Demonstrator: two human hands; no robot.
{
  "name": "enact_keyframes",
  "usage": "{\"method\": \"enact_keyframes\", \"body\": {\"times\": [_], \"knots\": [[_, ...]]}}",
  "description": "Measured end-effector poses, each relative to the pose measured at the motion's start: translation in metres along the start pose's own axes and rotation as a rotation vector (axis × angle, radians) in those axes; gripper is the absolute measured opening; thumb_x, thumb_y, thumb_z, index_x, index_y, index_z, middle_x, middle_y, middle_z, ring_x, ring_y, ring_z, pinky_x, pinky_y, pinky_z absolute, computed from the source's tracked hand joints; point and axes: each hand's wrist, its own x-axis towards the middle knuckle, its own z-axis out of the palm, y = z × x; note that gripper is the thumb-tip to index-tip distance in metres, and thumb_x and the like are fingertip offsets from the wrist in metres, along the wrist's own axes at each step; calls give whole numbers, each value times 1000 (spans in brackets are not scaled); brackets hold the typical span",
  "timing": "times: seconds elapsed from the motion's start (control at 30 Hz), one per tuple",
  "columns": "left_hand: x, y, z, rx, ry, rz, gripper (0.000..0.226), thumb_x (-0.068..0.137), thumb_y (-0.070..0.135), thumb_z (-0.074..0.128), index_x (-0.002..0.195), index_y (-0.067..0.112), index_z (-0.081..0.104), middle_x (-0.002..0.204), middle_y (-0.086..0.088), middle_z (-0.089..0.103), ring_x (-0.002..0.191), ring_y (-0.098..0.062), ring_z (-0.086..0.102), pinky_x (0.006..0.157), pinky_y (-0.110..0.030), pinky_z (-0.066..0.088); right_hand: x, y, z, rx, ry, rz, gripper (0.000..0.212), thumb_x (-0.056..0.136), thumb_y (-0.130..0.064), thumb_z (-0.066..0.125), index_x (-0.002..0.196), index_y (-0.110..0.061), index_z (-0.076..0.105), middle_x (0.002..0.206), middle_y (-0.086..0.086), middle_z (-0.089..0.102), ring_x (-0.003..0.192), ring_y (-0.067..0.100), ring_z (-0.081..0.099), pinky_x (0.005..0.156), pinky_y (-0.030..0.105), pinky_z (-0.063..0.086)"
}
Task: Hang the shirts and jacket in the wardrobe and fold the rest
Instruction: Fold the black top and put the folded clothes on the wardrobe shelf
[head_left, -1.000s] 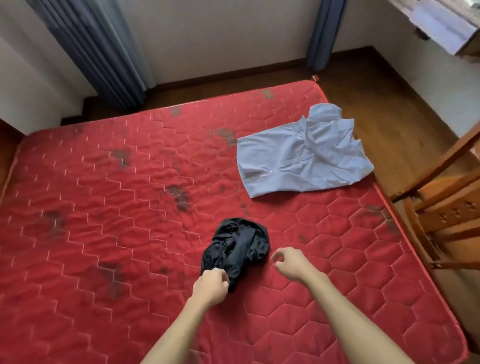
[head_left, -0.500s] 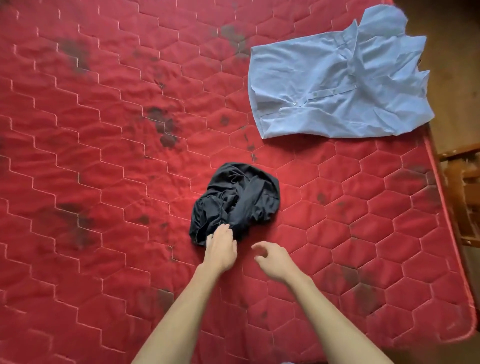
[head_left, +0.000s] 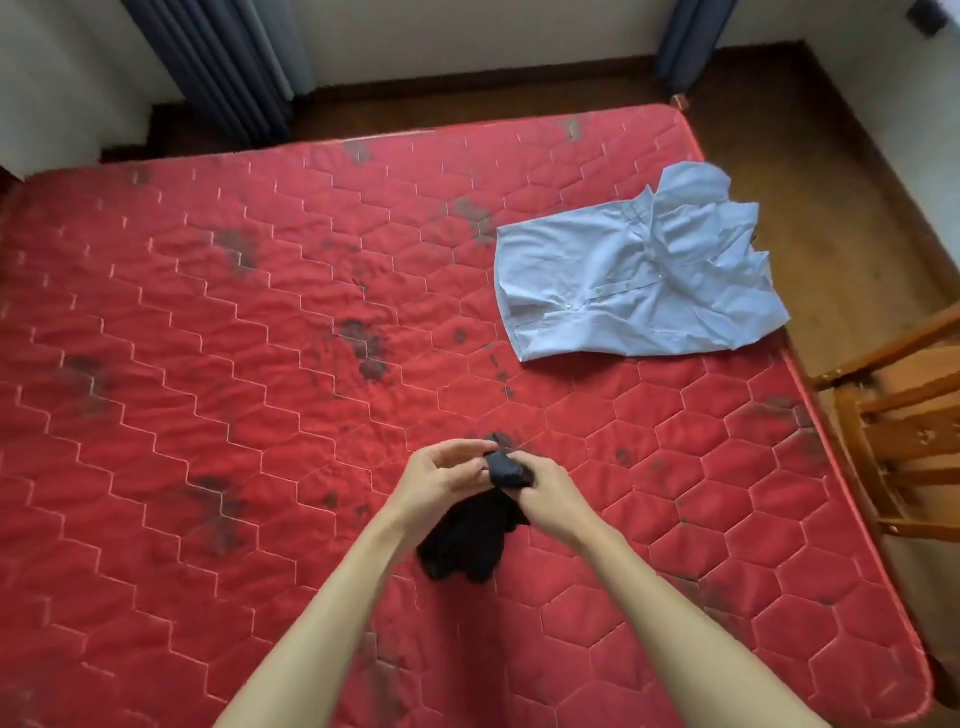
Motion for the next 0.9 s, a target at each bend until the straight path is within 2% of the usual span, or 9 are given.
{"method": "enact_keyframes", "body": {"times": [0.13, 0.27, 0.4, 0.47, 0.6, 0.7, 0.77, 0.83, 0.9], "knots": [[-29, 45, 1, 300, 108, 150, 44, 81, -22, 52, 108, 8, 68, 104, -14, 73, 92, -23, 71, 85, -38, 57, -27, -67, -44, 211, 36, -88, 22, 92, -3, 60, 84, -21, 68, 75, -13, 63, 70, 0, 56, 66, 21, 45], [-66, 52, 7, 634, -14, 198, 58, 74, -15, 59, 118, 23, 60, 115, -1, 67, 106, -6, 62, 76, -14, 53, -63, -122, -81, 537, 73, -138, 9, 94, -8, 63, 88, -10, 69, 77, -2, 67, 75, 10, 63, 73, 30, 48], [-86, 66, 27, 748, 57, 384, 25, 78, 13, 65, 89, 35, 70, 85, 6, 73, 75, -2, 64, 70, -31, 55, -103, -165, -117, 750, 142, -218, 12, 93, -10, 65, 103, -8, 71, 98, 12, 69, 93, 27, 65, 87, 45, 50], [-92, 88, 39, 767, 134, 471, 14, 85, 21, 63, 80, 32, 70, 70, 11, 66, 66, -5, 55, 64, -35, 49, -123, -179, -141, 710, 235, -261, 10, 94, -13, 64, 100, -12, 73, 97, 13, 69, 90, 27, 63, 82, 45, 49], [-122, 150, 54, 751, 257, 612, 26, 96, 22, 61, 71, 17, 66, 60, 13, 53, 58, -7, 46, 54, -32, 37, -138, -185, -194, 618, 503, -294, 10, 94, -23, 66, 101, -17, 69, 106, 11, 73, 101, 25, 69, 91, 43, 56], [-160, 200, 58, 832, 368, 734, 36, 92, 37, 57, 68, 11, 64, 58, 7, 57, 56, -13, 48, 54, -40, 40, -139, -181, -225, 508, 674, -268, 27, 94, -23, 66, 118, -12, 63, 110, 7, 65, 100, 22, 63, 80, 23, 51], [-188, 229, 62, 903, 500, 806, 34, 92, 34, 57, 69, 11, 68, 60, 6, 64, 60, -18, 57, 60, -41, 44, -139, -175, -239, 441, 749, -256, 30, 93, -18, 67, 122, -11, 61, 111, 6, 62, 97, 18, 59, 80, 24, 48], [-213, 255, 67, 947, 596, 857, 28, 94, 25, 60, 72, 12, 71, 60, 8, 64, 64, -18, 59, 63, -35, 44, -136, -171, -248, 398, 764, -252, 22, 90, -17, 70, 112, -16, 66, 110, 6, 67, 97, 21, 63, 87, 33, 53], [-234, 276, 74, 929, 649, 870, 33, 95, 22, 60, 63, 12, 64, 53, 10, 56, 60, -15, 52, 58, -27, 39, -136, -173, -252, 353, 750, -264, 8, 87, -17, 73, 93, -23, 71, 100, 7, 73, 90, 22, 67, 80, 29, 56]]}}
